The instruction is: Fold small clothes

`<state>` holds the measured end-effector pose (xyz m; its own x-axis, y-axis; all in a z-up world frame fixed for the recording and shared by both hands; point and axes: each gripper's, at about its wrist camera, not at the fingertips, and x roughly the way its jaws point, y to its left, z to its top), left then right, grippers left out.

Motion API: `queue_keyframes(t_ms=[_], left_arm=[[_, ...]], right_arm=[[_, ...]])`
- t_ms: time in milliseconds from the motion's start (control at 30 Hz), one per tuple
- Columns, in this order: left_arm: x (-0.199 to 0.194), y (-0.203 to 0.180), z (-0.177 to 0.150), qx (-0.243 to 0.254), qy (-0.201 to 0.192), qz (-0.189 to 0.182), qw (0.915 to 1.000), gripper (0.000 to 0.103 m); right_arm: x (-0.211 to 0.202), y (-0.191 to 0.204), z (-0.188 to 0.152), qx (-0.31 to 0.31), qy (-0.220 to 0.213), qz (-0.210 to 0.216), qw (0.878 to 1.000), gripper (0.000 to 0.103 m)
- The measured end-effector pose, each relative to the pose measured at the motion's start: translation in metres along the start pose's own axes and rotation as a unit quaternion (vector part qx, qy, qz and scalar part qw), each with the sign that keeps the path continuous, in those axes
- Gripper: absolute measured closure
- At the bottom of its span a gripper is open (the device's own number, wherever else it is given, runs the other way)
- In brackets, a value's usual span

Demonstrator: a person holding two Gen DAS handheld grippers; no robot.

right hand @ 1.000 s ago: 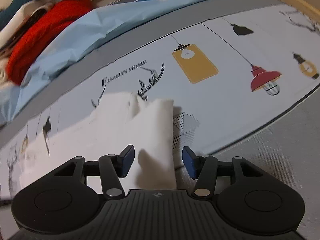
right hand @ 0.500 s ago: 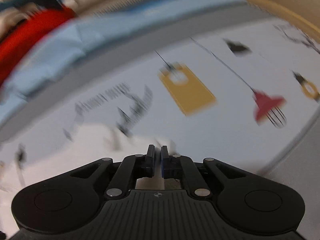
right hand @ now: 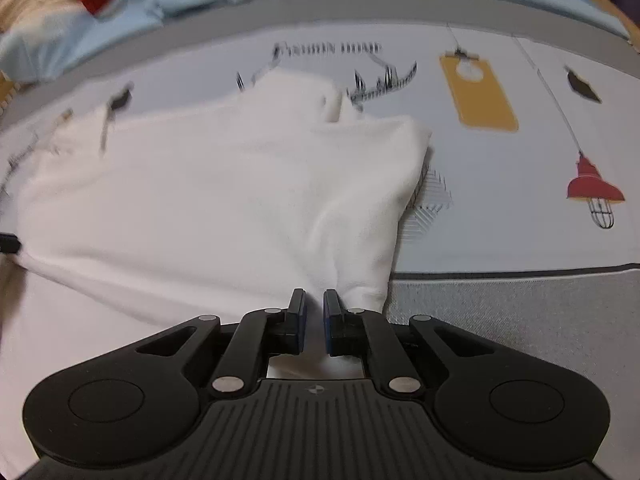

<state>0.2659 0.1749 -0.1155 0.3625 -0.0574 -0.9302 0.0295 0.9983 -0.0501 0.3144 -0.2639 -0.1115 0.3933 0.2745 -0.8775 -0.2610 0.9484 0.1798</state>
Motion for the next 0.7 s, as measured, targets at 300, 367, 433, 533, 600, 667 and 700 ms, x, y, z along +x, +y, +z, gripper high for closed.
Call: queue_keyframes(t_ms=[300, 367, 433, 533, 600, 667, 700], left_arm=[[0.004, -0.003, -0.02, 0.015, -0.02, 0.035, 0.9991, 0.061], [-0.017, -0.009, -0.021, 0.025, -0.04, 0.045, 0.9978, 0.06], [-0.043, -0.015, -0.026, 0.03, -0.078, 0.046, 0.9954, 0.057], [-0.076, -0.016, -0.038, 0.012, -0.121, 0.031, 0.9921, 0.048], [-0.095, -0.02, -0.046, 0.001, -0.135, 0.033, 0.9902, 0.045], [-0.118, -0.025, -0.062, -0.003, -0.153, 0.044, 0.9873, 0.043], [-0.127, -0.027, -0.068, -0.003, -0.159, 0.046, 0.9861, 0.043]], right_arm=[[-0.016, 0.001, -0.006, 0.018, -0.006, -0.032, 0.999, 0.092], [-0.038, 0.011, -0.006, 0.017, -0.027, -0.052, 0.998, 0.08], [-0.066, 0.022, -0.012, 0.01, -0.053, -0.063, 0.997, 0.068], [-0.106, 0.032, -0.025, 0.022, -0.086, -0.072, 0.993, 0.063], [-0.134, 0.04, -0.039, 0.042, -0.105, -0.061, 0.992, 0.058], [-0.156, 0.047, -0.057, 0.058, -0.118, -0.048, 0.99, 0.053], [-0.164, 0.048, -0.067, 0.064, -0.122, -0.041, 0.99, 0.053]])
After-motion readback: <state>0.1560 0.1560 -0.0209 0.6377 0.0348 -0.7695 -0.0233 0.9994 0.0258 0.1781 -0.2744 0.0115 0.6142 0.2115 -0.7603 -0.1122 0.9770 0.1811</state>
